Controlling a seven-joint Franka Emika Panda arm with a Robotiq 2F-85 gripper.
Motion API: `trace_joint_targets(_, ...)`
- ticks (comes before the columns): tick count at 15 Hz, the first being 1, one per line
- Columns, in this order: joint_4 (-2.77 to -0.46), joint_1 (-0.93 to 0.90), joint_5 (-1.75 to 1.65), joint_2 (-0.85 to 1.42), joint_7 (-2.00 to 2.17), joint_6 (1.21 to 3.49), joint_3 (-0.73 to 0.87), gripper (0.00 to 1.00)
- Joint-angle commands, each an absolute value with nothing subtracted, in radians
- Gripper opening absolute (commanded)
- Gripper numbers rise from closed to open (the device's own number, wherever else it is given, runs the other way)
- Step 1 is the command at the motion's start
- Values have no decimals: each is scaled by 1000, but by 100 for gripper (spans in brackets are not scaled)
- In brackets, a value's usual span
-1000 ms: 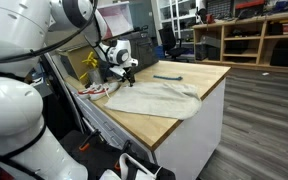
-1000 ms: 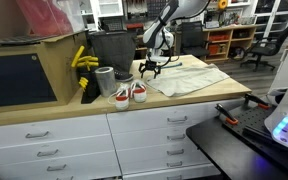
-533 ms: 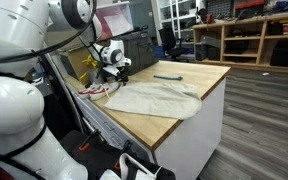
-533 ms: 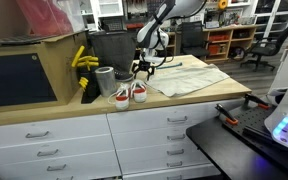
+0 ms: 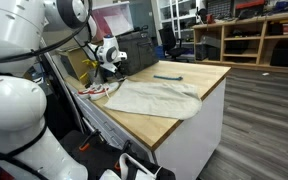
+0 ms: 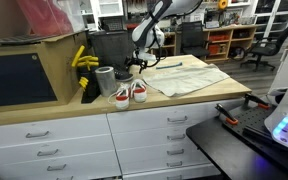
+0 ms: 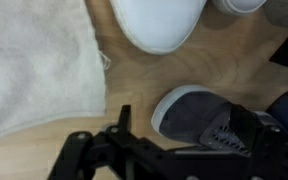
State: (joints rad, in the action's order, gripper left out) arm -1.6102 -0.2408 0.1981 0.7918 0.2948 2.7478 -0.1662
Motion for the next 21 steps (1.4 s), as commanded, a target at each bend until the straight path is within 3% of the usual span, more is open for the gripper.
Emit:
trace_joint_targets(1, -1670, -225, 150, 707, 246, 2742, -107, 100)
trace_joint_targets(8, -1678, -146, 3, 664, 179, 2500, 50, 100)
trace_joint_targets(21, -1779, -9, -118, 494, -191, 2158, 10, 100)
